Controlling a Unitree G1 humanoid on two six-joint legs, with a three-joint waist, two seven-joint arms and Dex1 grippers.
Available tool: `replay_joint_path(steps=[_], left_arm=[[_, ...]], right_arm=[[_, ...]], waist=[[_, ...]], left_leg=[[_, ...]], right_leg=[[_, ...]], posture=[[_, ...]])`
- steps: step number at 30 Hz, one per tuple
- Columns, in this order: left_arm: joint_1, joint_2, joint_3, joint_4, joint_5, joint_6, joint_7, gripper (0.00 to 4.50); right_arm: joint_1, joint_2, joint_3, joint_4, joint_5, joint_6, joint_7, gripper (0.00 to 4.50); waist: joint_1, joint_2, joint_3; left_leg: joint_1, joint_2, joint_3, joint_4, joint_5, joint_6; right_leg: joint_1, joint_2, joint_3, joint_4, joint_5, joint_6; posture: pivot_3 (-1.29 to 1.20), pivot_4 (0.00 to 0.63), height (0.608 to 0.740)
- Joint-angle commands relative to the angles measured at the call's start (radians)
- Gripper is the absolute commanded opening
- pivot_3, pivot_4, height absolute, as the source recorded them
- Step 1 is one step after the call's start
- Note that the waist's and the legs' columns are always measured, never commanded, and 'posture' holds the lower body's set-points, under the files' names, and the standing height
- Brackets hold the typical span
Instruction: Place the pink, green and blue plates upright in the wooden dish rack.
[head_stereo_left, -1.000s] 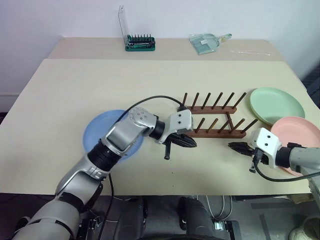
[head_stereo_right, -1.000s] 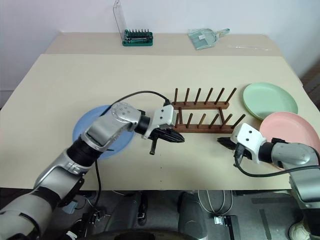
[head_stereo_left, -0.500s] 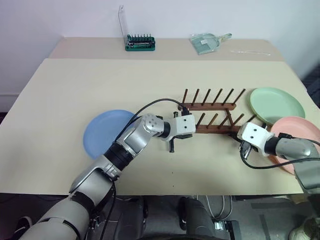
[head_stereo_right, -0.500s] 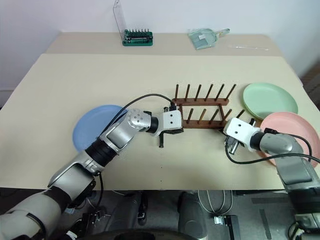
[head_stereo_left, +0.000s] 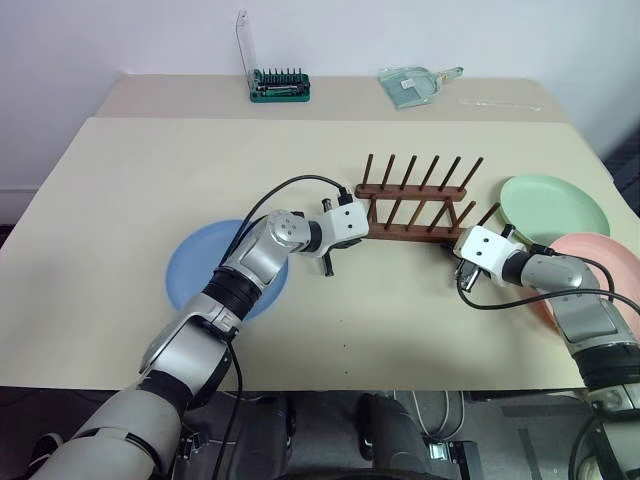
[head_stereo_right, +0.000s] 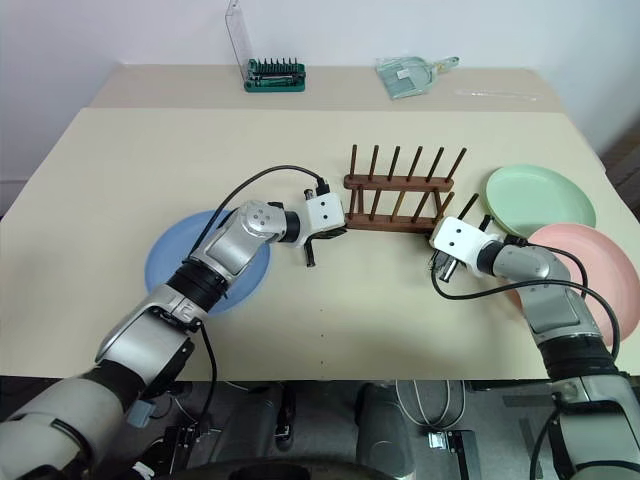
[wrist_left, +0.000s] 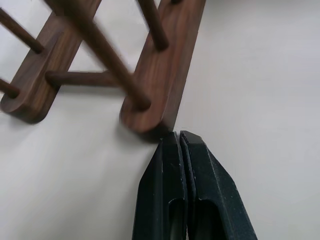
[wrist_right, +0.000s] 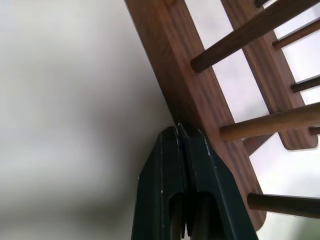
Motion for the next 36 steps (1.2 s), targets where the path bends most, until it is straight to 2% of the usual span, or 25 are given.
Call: replay_joint_path(steps=[1,10,14,17,22,26,30,36], left_arm=[[-0.028,0.008,0.029,0.041,0.018,-0.033,-0.002,0.02],[-0.044,-0.004,0.067,0.079,0.023,-0.057,0.015,0.02],[-0.032,-0.006,0.083,0.028,-0.014,-0.010,-0.064,0.02],[-0.017,0.033,0.098,-0.037,-0.038,0.025,-0.136,0.02],[-0.040,0.108,0.193,-0.096,-0.111,0.098,-0.184,0.02],[-0.087,0.139,0.326,-0.131,-0.243,0.220,-0.221,0.02],[-0.126,0.177,0.452,-0.149,-0.365,0.291,-0.241,0.02],[-0.134,0.195,0.538,-0.174,-0.446,0.316,-0.221,0.02]], right_arm=[[-0.039,0.015,-0.007,0.053,-0.001,-0.052,-0.025,0.01],[-0.029,0.024,-0.021,0.028,0.048,-0.051,0.022,0.01],[0.009,0.033,-0.026,-0.066,0.143,0.011,0.121,0.01],[0.028,0.056,-0.027,-0.167,0.229,0.107,0.185,0.01],[0.009,0.134,-0.002,-0.209,0.194,0.103,0.119,0.01],[-0.035,0.198,0.046,-0.151,0.077,0.036,0.008,0.01],[-0.046,0.239,0.105,-0.130,0.020,0.011,-0.018,0.01],[-0.108,0.266,0.137,-0.050,-0.053,-0.037,-0.092,0.01]], waist=[[0.000,0.000,0.000],[0.000,0.000,0.000],[0.001,0.000,0.000],[-0.001,0.000,0.000],[-0.005,0.000,0.000],[-0.004,0.000,0.000],[-0.001,0.000,0.000],[-0.006,0.000,0.000]], left_leg=[[0.000,0.000,0.000,0.000,0.000,0.000],[0.000,0.000,0.000,0.000,0.000,0.000],[0.000,0.000,0.000,0.000,0.000,0.000],[0.000,0.000,0.000,0.000,0.000,0.000],[0.000,0.000,0.000,0.000,0.000,0.000],[-0.001,0.000,0.000,0.000,0.000,0.000],[-0.001,0.000,-0.001,0.000,0.000,0.000],[-0.001,0.000,0.000,0.000,0.001,-0.002]], right_leg=[[0.000,0.000,0.000,0.000,0.000,0.000],[0.000,0.000,0.000,0.000,0.000,0.000],[0.000,0.000,0.000,0.000,0.000,0.000],[0.000,0.000,0.000,0.000,0.000,0.000],[0.000,0.000,0.000,0.000,0.000,0.000],[-0.001,0.000,0.000,0.000,0.000,0.000],[-0.001,0.000,-0.001,0.000,0.000,0.000],[0.000,0.000,0.000,0.000,0.000,0.000]], posture=[[0.00,0.150,0.724],[0.00,0.150,0.724],[0.00,0.150,0.724],[0.00,0.150,0.724],[0.00,0.150,0.724],[0.00,0.150,0.724],[0.00,0.150,0.724],[0.00,0.150,0.724]])
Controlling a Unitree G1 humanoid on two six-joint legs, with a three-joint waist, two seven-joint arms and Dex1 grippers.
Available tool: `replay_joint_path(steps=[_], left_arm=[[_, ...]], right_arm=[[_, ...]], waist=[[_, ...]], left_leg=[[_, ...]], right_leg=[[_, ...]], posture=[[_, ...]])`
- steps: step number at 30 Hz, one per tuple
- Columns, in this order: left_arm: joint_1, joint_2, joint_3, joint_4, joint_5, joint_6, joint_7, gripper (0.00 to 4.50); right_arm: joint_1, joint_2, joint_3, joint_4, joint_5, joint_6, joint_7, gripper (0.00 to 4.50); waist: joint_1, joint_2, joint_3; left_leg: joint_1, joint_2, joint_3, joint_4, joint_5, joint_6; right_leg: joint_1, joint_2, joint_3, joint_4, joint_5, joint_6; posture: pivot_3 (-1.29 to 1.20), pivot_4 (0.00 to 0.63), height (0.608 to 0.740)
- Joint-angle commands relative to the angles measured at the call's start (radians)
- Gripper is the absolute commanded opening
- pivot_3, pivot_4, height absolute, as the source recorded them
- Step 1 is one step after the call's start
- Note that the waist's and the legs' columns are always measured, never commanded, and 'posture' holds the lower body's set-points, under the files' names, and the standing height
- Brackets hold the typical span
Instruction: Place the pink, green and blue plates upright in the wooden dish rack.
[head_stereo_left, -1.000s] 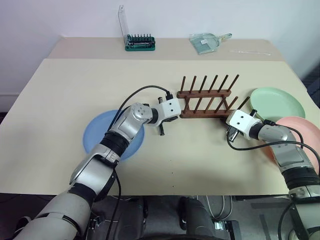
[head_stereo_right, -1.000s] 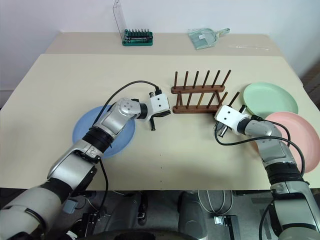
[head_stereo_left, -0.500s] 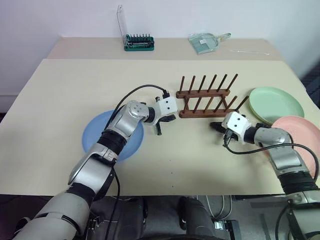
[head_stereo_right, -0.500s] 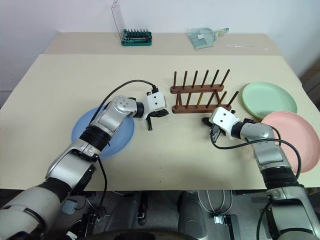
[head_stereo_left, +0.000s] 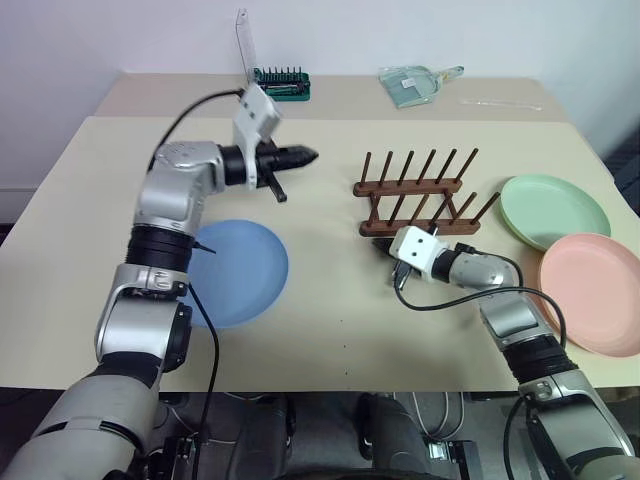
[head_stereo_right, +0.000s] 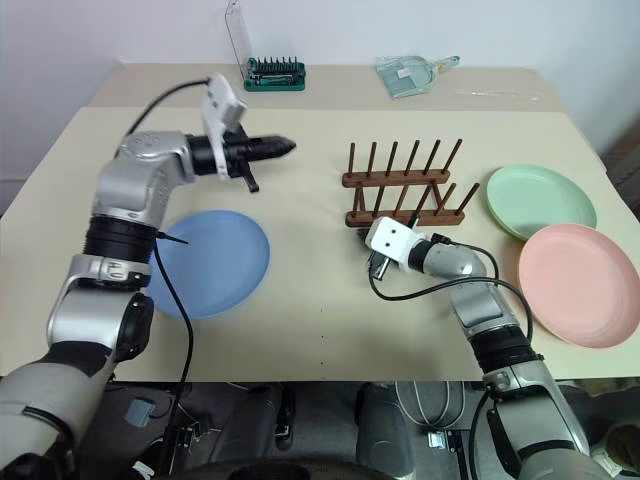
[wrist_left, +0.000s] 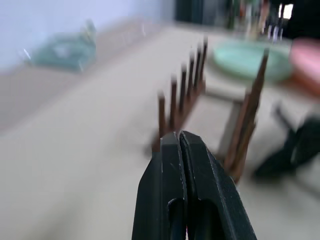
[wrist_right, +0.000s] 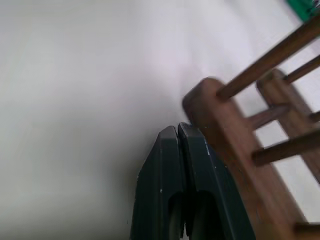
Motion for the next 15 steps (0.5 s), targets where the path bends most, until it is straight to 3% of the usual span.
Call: replay_joint_path(steps=[1,7,15], left_arm=[[-0.017,0.014,0.035,-0.040,-0.042,-0.006,0.007,0.02],[0.000,0.023,0.035,-0.056,-0.055,-0.010,0.016,0.02],[0.027,0.034,0.036,-0.100,-0.099,0.015,-0.018,0.02]], right_arm=[[-0.048,0.013,0.001,0.033,-0.036,-0.038,-0.046,0.01],[-0.089,0.034,-0.013,0.077,-0.050,-0.059,-0.111,0.01],[0.019,-0.029,-0.087,-0.116,0.183,0.047,0.117,0.01]], waist=[[0.000,0.000,0.000],[-0.009,0.000,0.000],[-0.016,0.000,0.000]], left_leg=[[0.000,0.000,0.000,0.000,0.000,0.000],[0.000,0.000,0.000,-0.001,0.001,-0.002],[0.000,0.000,0.000,-0.001,0.001,-0.002]], right_leg=[[0.000,0.000,0.000,0.000,0.000,0.000],[0.000,0.000,0.000,0.000,0.000,0.000],[0.000,0.000,0.000,0.000,0.000,0.000]], posture=[[0.00,0.150,0.724],[0.00,0.150,0.724],[0.00,0.150,0.724]])
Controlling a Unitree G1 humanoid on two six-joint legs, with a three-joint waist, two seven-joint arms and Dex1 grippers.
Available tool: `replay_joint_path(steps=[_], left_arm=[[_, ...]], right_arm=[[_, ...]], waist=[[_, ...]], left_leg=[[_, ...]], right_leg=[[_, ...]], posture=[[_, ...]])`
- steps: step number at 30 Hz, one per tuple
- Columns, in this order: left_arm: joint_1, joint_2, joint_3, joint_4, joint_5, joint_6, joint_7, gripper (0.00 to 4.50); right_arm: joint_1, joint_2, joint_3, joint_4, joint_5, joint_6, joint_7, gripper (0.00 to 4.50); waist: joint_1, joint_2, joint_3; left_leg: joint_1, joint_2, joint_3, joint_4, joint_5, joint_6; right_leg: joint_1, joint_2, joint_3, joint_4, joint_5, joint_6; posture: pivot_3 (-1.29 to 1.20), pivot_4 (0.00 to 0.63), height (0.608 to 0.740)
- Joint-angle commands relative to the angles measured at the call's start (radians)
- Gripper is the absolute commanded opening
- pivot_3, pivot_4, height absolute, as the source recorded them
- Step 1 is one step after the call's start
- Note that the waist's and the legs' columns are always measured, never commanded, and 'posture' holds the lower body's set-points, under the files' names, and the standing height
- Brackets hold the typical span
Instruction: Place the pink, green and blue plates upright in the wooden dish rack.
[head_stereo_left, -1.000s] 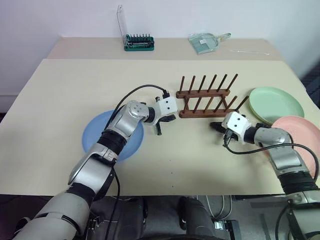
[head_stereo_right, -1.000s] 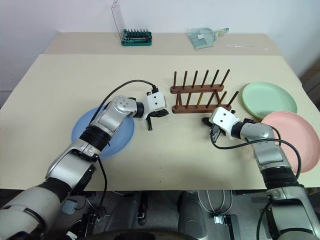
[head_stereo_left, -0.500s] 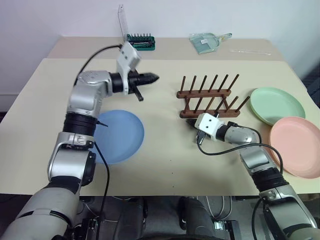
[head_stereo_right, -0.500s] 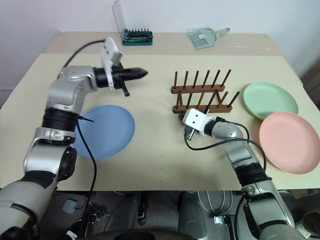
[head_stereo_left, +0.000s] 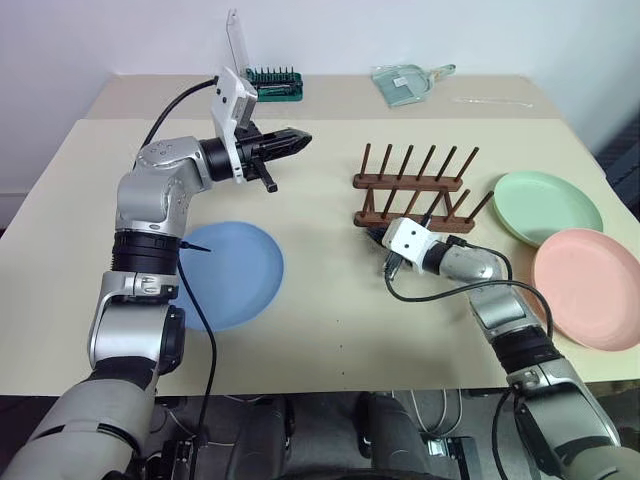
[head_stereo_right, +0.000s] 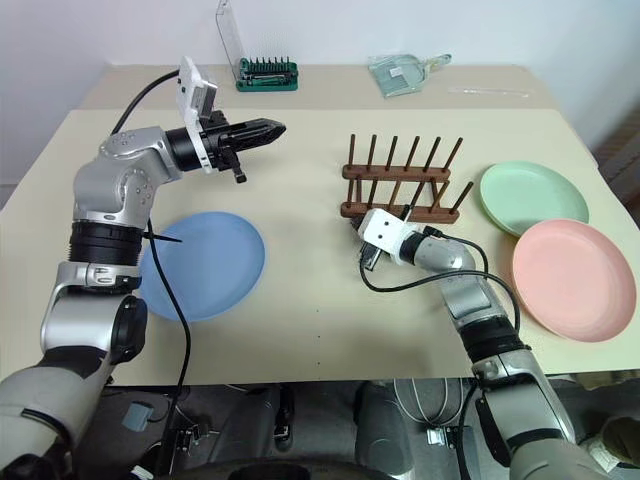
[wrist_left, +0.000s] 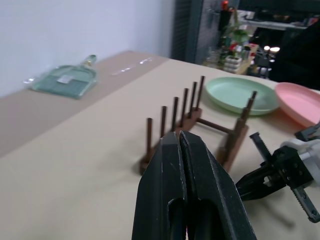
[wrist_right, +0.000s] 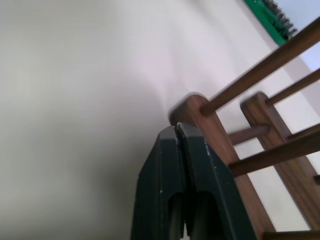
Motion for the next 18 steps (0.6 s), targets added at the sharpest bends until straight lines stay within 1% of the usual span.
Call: replay_joint_path(steps=[1,4,6,12,14,18], left_arm=[[-0.014,0.020,0.010,-0.035,-0.016,-0.020,-0.008,0.02],[-0.015,0.013,0.013,-0.035,-0.024,-0.027,-0.007,0.02],[-0.015,0.001,0.027,-0.051,-0.054,-0.008,-0.010,0.02],[0.038,-0.005,0.072,-0.187,-0.227,0.097,-0.082,0.02],[0.073,0.001,0.088,-0.257,-0.297,0.140,-0.110,0.02],[0.120,0.011,0.085,-0.336,-0.362,0.192,-0.114,0.02]], right_arm=[[0.015,-0.072,-0.063,-0.072,0.056,0.030,0.057,0.01],[0.001,-0.127,-0.069,-0.006,-0.019,0.001,0.003,0.01],[-0.002,-0.155,-0.073,0.025,-0.047,-0.010,-0.017,0.01],[0.018,-0.209,-0.087,0.052,-0.063,-0.043,-0.020,0.01],[0.015,-0.224,-0.092,0.074,-0.081,-0.047,-0.044,0.01],[-0.004,-0.240,-0.087,0.137,-0.130,-0.055,-0.100,0.01]], waist=[[0.001,0.000,0.000],[0.001,0.000,0.000],[0.001,0.000,0.000],[-0.003,0.000,0.000],[-0.003,0.000,0.000],[0.001,0.000,0.000]], left_leg=[[0.000,0.000,0.000,0.000,0.000,0.001],[0.000,0.000,0.000,0.000,-0.002,0.003],[0.000,0.000,0.000,0.000,-0.002,0.003],[0.000,0.000,0.000,0.000,0.000,0.001],[0.000,0.000,0.000,0.000,0.000,0.001],[0.000,0.000,0.000,0.000,0.000,0.001]], right_leg=[[0.000,0.000,0.000,0.000,0.000,0.000],[0.000,0.000,0.000,0.000,0.000,0.000],[0.000,0.000,0.000,0.000,0.000,0.000],[0.000,0.000,0.000,-0.001,0.000,0.000],[0.000,0.000,0.000,-0.001,0.000,0.000],[0.000,0.000,0.000,-0.001,0.000,0.000]], posture=[[0.00,0.150,0.724],[0.00,0.150,0.724],[0.00,0.150,0.724],[0.00,0.150,0.724],[0.00,0.150,0.724],[0.00,0.150,0.724]])
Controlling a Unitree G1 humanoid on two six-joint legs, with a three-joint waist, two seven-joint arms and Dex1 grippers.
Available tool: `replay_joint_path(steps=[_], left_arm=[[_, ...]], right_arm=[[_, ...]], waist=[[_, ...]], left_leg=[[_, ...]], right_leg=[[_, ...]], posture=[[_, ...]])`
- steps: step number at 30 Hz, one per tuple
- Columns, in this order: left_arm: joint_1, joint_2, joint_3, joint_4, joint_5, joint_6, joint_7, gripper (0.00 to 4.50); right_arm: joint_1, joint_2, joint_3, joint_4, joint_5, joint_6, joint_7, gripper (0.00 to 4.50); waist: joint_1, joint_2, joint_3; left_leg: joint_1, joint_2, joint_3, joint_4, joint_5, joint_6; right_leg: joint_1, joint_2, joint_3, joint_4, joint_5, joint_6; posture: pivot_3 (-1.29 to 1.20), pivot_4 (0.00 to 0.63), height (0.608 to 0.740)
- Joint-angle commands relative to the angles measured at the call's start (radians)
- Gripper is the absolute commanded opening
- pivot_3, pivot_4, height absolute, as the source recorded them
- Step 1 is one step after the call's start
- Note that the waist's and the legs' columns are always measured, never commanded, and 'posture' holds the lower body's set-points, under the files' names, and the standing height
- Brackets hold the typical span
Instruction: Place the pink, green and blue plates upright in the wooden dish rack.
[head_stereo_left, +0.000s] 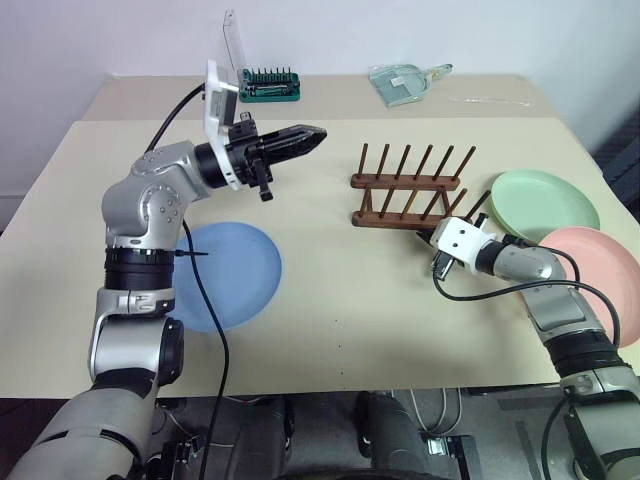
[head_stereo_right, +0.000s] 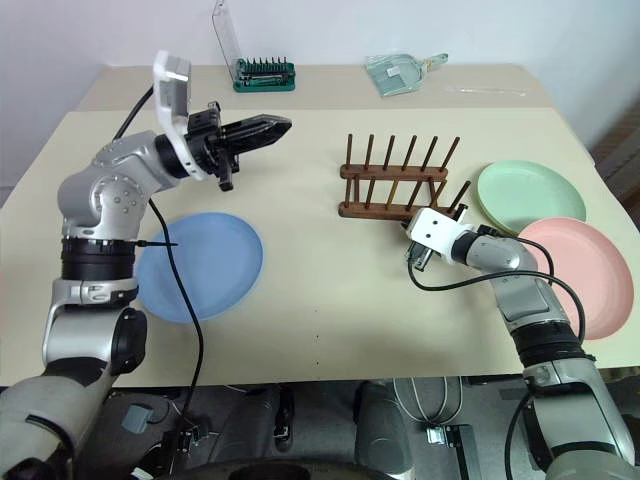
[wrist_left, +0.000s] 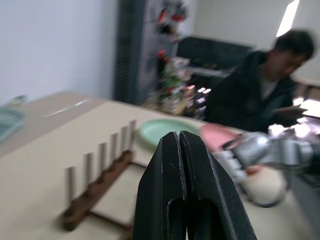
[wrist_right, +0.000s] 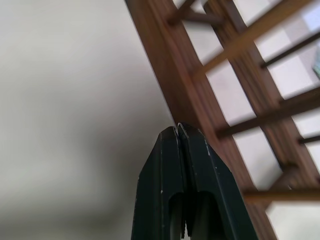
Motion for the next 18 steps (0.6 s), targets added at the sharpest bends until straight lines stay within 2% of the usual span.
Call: replay_joint_path(steps=[1,6,9,12,14,17,18], left_arm=[[0.011,0.014,0.019,-0.082,-0.071,0.052,0.002,0.02],[0.039,0.023,0.007,-0.140,-0.137,0.149,0.017,0.02],[0.045,0.032,0.012,-0.148,-0.158,0.190,0.039,0.02],[0.016,0.039,0.046,-0.092,-0.215,0.304,0.098,0.02],[0.018,0.058,0.038,-0.088,-0.206,0.320,0.112,0.02],[0.049,0.085,0.017,-0.118,-0.171,0.272,0.087,0.81],[0.059,0.099,0.006,-0.123,-0.164,0.267,0.075,1.36]], right_arm=[[-0.026,-0.023,-0.018,0.043,-0.042,-0.027,-0.052,0.01],[-0.040,-0.018,-0.011,0.088,-0.085,-0.048,-0.100,0.01],[-0.028,-0.012,-0.024,0.067,-0.043,-0.056,-0.060,0.01],[0.012,0.019,-0.090,-0.046,0.163,0.074,0.085,0.01],[0.046,0.018,-0.136,-0.138,0.309,0.218,0.186,0.01],[0.086,0.001,-0.207,-0.251,0.477,0.385,0.273,0.00],[0.086,-0.001,-0.243,-0.277,0.519,0.422,0.274,0.54]], waist=[[0.004,0.000,0.000],[-0.001,0.000,0.000],[-0.001,0.000,0.000],[0.000,0.000,0.000],[0.000,0.000,0.000],[0.003,0.000,0.000],[0.002,0.000,0.000]], left_leg=[[0.000,0.000,0.000,0.000,0.000,0.000],[0.000,0.000,0.000,0.000,0.000,0.000],[0.000,0.000,0.000,0.000,0.000,0.000],[0.000,0.000,0.000,0.000,0.000,0.000],[0.000,0.000,-0.001,0.000,0.000,0.000],[0.000,0.000,-0.001,0.000,-0.001,0.001],[0.000,0.000,-0.001,0.000,-0.001,0.001]], right_leg=[[0.000,0.000,0.000,0.000,0.000,0.000],[0.000,0.000,0.000,0.000,0.000,0.000],[0.000,0.000,0.000,0.000,0.000,0.000],[0.000,0.000,0.000,0.000,0.000,0.000],[0.000,0.000,0.000,0.000,0.000,0.000],[0.001,0.000,0.000,0.000,0.000,0.000],[0.001,0.000,0.000,0.000,0.000,0.000]], posture=[[0.00,0.150,0.724],[0.00,0.150,0.724],[0.00,0.150,0.724],[0.00,0.150,0.724],[0.00,0.150,0.724],[0.00,0.150,0.724],[0.00,0.150,0.724]])
